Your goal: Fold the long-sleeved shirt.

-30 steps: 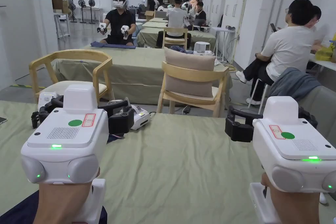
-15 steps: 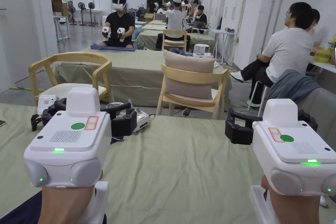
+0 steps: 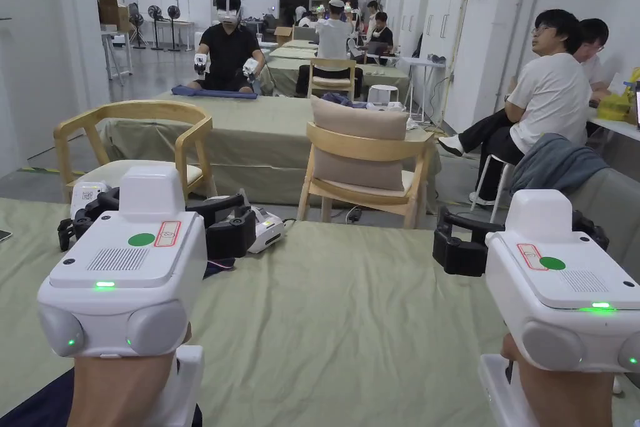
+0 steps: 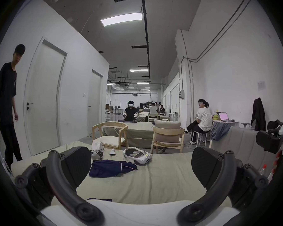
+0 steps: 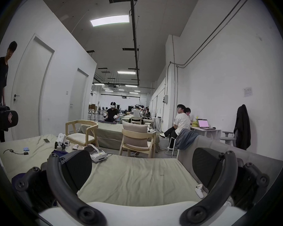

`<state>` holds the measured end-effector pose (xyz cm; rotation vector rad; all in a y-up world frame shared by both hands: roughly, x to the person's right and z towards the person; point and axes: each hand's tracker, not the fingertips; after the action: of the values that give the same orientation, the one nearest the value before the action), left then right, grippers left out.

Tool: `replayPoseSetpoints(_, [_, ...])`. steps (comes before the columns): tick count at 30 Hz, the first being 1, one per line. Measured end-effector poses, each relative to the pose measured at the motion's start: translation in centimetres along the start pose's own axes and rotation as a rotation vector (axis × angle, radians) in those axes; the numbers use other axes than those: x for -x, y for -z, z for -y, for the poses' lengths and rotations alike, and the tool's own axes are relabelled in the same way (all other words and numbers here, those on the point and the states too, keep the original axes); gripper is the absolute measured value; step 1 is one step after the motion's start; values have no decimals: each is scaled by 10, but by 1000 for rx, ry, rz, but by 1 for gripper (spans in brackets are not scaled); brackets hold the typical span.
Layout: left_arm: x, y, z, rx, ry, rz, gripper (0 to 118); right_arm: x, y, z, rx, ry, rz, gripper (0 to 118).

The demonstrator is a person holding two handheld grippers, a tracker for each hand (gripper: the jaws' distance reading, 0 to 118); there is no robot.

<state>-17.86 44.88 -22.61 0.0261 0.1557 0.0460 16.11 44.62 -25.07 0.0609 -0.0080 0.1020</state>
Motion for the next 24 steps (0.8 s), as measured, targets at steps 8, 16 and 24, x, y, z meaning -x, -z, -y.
replayPoseSetpoints(8, [2, 0, -1, 3, 4, -1, 111, 2, 1, -3, -2, 4, -2, 118])
replayPoseSetpoints(16, [4, 0, 0, 5, 5, -6, 111, 5, 0, -3, -4, -5, -6, 118])
replayPoseSetpoints(24, [3, 3, 2, 13, 8, -5, 111, 6, 0, -2, 2, -12, -10, 118])
